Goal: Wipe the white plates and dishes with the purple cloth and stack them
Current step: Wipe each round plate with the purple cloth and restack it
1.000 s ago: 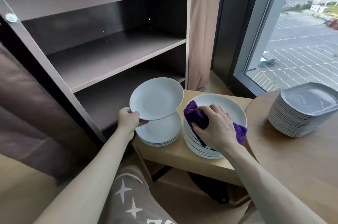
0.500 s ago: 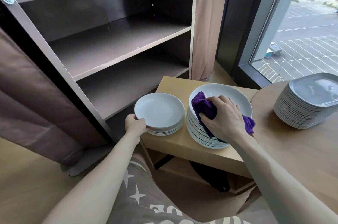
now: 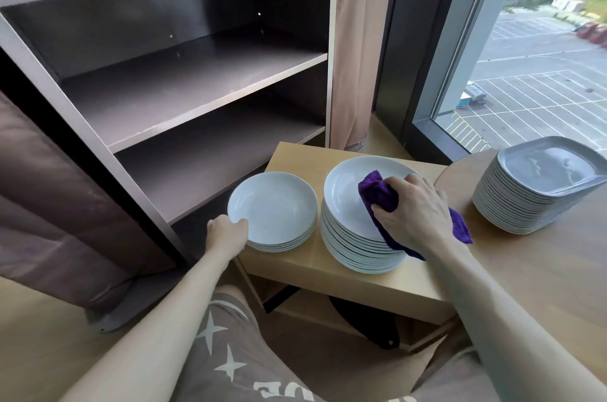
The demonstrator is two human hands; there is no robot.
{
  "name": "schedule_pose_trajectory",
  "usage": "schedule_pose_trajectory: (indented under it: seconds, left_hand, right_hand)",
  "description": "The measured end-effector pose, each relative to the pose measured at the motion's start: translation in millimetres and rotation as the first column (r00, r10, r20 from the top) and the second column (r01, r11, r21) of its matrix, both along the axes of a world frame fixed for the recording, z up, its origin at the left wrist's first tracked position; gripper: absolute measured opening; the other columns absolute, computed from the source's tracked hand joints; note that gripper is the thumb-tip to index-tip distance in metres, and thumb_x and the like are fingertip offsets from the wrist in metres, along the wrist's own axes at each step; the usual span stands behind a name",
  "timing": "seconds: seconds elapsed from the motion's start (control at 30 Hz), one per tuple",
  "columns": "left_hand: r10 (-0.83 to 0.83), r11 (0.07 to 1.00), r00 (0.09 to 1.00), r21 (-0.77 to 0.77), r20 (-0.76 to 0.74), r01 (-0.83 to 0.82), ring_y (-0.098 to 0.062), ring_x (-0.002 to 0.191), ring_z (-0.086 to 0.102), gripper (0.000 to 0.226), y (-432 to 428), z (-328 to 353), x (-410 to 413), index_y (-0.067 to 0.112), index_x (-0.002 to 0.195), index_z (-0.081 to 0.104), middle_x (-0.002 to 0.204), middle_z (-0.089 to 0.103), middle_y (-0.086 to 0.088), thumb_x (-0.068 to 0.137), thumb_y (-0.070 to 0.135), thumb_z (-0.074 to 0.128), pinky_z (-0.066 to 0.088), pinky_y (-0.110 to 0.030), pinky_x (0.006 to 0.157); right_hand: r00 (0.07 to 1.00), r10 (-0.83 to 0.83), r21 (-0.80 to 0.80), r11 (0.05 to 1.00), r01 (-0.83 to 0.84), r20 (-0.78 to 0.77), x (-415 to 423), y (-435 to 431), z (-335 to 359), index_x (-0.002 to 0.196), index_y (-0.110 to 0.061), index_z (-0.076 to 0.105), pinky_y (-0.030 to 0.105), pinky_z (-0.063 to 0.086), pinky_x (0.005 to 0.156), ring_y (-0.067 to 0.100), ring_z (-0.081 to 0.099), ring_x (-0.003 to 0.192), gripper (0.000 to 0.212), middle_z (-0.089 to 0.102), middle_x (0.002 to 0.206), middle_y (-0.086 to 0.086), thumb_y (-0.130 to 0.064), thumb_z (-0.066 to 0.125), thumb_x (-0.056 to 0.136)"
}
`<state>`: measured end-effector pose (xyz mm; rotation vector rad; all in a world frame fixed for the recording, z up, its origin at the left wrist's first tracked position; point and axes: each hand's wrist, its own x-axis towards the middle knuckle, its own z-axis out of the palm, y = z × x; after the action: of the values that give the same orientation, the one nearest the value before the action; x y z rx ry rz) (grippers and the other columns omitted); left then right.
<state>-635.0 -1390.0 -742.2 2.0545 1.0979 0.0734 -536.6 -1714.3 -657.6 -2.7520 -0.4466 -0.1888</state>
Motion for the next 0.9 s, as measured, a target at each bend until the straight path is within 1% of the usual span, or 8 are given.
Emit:
schedule_pose_trajectory:
  seconds: [0.07, 0.17, 0.27, 0.33, 0.47, 0.63, 0.77, 0.9]
  left_hand:
    - [0.061, 0.995, 0.998, 0.076, 0.014, -0.062, -0.027, 0.107, 0.054, 0.049, -3, 4, -1, 0.004, 0.138, 0.049, 0.144, 0.04, -0.012, 0.094, 0.027, 0.053, 0.044, -0.036, 0.076]
    - [0.077, 0.98, 0.971, 0.164, 0.224, -0.116, -0.027, 0.131, 0.039, 0.05, -22, 15, 5, 0.012, 0.141, 0.049, 0.142, 0.041, -0.009, 0.092, 0.022, 0.057, 0.042, -0.04, 0.092]
    - [-0.167, 0.984, 0.913, 0.115, 0.373, 0.133, -0.023, 0.13, 0.045, 0.047, -61, 27, 22, 0.015, 0.142, 0.051, 0.14, 0.046, -0.004, 0.095, 0.018, 0.058, 0.041, -0.035, 0.1]
    - [-0.346, 0.933, 0.85, 0.048, 0.398, 0.358, -0.02, 0.133, 0.045, 0.052, -90, 34, 34, 0.019, 0.15, 0.044, 0.145, 0.042, 0.0, 0.099, 0.024, 0.058, 0.04, -0.038, 0.109]
    - [-0.55, 0.801, 0.739, -0.007, 0.39, 0.599, -0.009, 0.15, 0.022, 0.064, -126, 42, 53, 0.025, 0.162, 0.023, 0.165, 0.027, 0.006, 0.103, 0.028, 0.05, 0.021, -0.036, 0.124]
    - [-0.581, 0.743, 0.713, -0.101, 0.392, 0.662, -0.007, 0.155, 0.009, 0.072, -133, 36, 54, 0.031, 0.164, -0.002, 0.171, 0.005, 0.014, 0.106, 0.018, 0.039, 0.014, -0.032, 0.126]
    - [-0.502, 0.73, 0.717, -0.208, 0.483, 0.651, -0.007, 0.151, 0.019, 0.073, -137, 33, 47, 0.04, 0.161, -0.003, 0.163, 0.017, 0.02, 0.1, 0.035, 0.037, 0.022, -0.027, 0.12]
    - [-0.496, 0.74, 0.717, -0.193, 0.489, 0.644, -0.009, 0.149, 0.024, 0.072, -139, 26, 49, 0.043, 0.159, -0.009, 0.166, 0.019, 0.01, 0.103, 0.034, 0.035, 0.024, -0.036, 0.125]
  right_hand:
    - [1.0, -0.01, -0.025, 1.0, 0.01, -0.01, 5, -5, 1, 0.109, -0.033, 0.063, 0.04, 0.032, 0.086, 0.025, 0.048, 0.105, 0.028, 0.051, 0.098, -0.003, -0.053, 0.06, 0.091]
    - [1.0, -0.009, -0.095, 0.995, 0.006, -0.022, 11, -7, 2, 0.109, -0.034, 0.062, 0.041, 0.033, 0.085, 0.025, 0.048, 0.105, 0.029, 0.051, 0.101, -0.002, -0.057, 0.057, 0.092]
    - [0.999, -0.002, -0.156, 0.988, -0.005, -0.041, 14, -6, 3, 0.111, -0.034, 0.062, 0.042, 0.034, 0.089, 0.026, 0.048, 0.108, 0.033, 0.052, 0.104, -0.001, -0.06, 0.055, 0.093]
    - [0.999, -0.002, -0.182, 0.983, -0.006, -0.044, 15, -5, 3, 0.115, -0.034, 0.062, 0.043, 0.034, 0.089, 0.026, 0.047, 0.11, 0.035, 0.053, 0.106, 0.0, -0.061, 0.054, 0.094]
    - [0.998, -0.042, -0.278, 0.96, 0.025, -0.055, 14, -5, 4, 0.12, -0.032, 0.061, 0.046, 0.035, 0.094, 0.028, 0.046, 0.115, 0.037, 0.056, 0.116, 0.004, -0.059, 0.05, 0.097]
    - [0.995, -0.031, -0.357, 0.934, -0.005, -0.095, 10, -4, 7, 0.125, -0.032, 0.057, 0.048, 0.034, 0.096, 0.03, 0.045, 0.12, 0.036, 0.054, 0.122, 0.006, -0.052, 0.05, 0.096]
    - [0.988, 0.092, -0.334, 0.934, -0.128, -0.123, 1, -1, 8, 0.119, -0.036, 0.055, 0.046, 0.034, 0.09, 0.027, 0.047, 0.112, 0.032, 0.051, 0.11, 0.0, -0.054, 0.051, 0.092]
    - [0.958, 0.27, -0.315, 0.905, -0.288, -0.098, -5, 16, 1, 0.12, -0.037, 0.053, 0.045, 0.034, 0.086, 0.025, 0.046, 0.103, 0.031, 0.042, 0.101, -0.004, -0.054, 0.048, 0.094]
